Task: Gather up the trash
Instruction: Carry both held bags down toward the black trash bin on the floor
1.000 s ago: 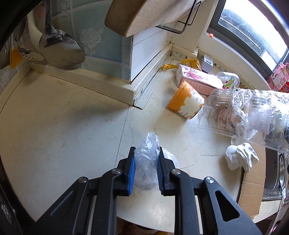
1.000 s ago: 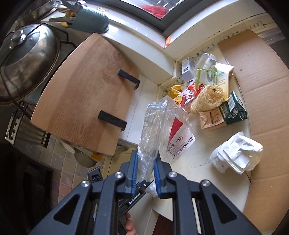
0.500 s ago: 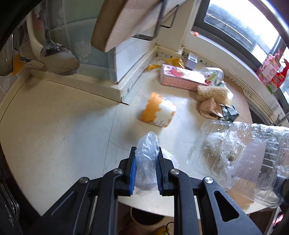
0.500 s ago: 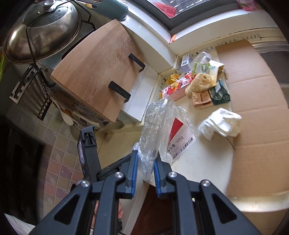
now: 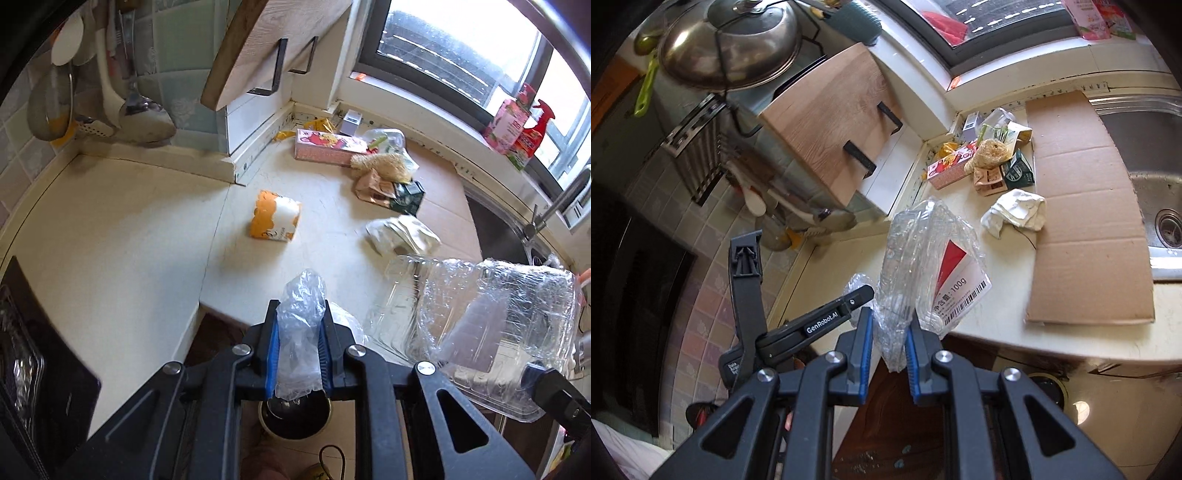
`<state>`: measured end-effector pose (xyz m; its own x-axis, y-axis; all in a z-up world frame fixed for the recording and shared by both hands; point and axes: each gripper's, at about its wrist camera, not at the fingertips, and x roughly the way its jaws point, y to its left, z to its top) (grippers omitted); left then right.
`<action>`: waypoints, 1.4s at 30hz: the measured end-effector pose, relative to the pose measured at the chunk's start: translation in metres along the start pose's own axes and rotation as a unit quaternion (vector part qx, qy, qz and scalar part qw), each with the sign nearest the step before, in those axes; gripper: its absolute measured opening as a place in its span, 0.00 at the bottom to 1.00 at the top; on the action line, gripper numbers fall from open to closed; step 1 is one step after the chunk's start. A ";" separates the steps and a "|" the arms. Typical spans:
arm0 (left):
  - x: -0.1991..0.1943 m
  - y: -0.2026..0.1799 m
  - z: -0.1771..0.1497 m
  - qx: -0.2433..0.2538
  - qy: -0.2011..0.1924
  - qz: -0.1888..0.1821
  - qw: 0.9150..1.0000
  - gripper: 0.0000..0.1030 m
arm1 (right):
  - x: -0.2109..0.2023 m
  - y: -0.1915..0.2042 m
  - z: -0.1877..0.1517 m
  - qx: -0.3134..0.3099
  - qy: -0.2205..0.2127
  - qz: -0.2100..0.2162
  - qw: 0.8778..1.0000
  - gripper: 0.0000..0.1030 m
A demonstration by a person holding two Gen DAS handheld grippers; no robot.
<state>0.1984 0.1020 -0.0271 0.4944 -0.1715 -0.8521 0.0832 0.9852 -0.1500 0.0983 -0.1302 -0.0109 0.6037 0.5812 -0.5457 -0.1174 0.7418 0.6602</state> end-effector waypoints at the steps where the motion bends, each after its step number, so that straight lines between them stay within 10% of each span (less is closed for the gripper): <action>1: -0.004 -0.003 -0.006 0.002 0.001 0.000 1.000 0.15 | -0.007 0.000 -0.006 -0.005 0.001 0.000 1.000 0.16; 22: -0.052 -0.078 -0.146 0.049 0.017 -0.030 0.998 0.15 | -0.102 -0.048 -0.121 -0.010 0.023 0.005 1.000 0.16; 42: 0.060 -0.065 -0.216 0.056 0.111 -0.030 0.992 0.15 | -0.019 -0.151 -0.190 0.084 0.087 -0.025 0.992 0.16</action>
<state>0.0358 0.0266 -0.1771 0.2834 -0.2139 -0.9349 0.2076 0.9654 -0.1580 -0.0447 -0.1899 -0.1986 0.4579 0.6044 -0.6519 0.0514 0.7141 0.6981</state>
